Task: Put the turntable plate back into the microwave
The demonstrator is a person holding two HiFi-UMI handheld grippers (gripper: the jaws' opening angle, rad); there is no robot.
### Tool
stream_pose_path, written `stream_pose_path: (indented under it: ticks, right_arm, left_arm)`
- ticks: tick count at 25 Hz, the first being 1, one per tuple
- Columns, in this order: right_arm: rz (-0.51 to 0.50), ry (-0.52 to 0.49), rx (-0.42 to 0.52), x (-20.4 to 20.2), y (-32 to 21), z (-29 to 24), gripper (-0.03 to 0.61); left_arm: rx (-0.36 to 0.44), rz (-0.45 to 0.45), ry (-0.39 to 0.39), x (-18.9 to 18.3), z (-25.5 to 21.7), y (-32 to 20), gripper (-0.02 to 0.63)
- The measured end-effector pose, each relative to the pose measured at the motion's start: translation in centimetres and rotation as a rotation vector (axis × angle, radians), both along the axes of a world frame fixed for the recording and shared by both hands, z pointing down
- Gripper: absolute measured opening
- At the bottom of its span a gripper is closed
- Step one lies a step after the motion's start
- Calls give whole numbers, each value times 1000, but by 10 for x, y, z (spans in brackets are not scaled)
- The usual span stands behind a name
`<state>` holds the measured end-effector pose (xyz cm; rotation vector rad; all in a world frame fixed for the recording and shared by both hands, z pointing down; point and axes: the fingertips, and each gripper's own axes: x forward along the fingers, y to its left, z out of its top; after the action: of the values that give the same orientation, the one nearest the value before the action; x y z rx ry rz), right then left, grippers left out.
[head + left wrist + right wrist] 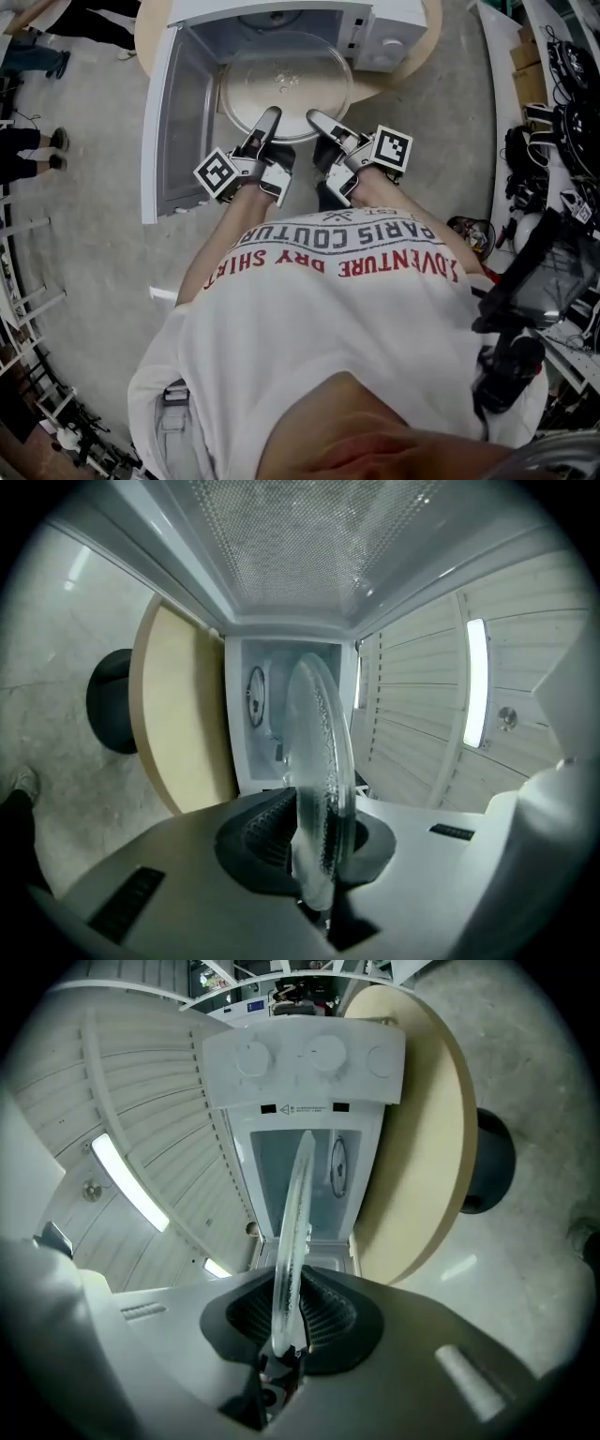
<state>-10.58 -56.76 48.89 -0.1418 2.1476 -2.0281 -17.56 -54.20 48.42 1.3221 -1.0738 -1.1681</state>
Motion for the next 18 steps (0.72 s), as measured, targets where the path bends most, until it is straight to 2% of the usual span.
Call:
stream_pose_path:
  ticks: [5,10,18]
  right_arm:
    - [39,-17,-21,-33,-55,21,32]
    - [52,-7,-20,-62,-87,34,34]
    - [87,2,-21,-100,-131,59,35]
  left_arm:
    - [5,-19,-6,-35,17,-54,28]
    - [14,-77,8,-66,35,-85,28]
    - [3,-95,17,-105,60,-130,28]
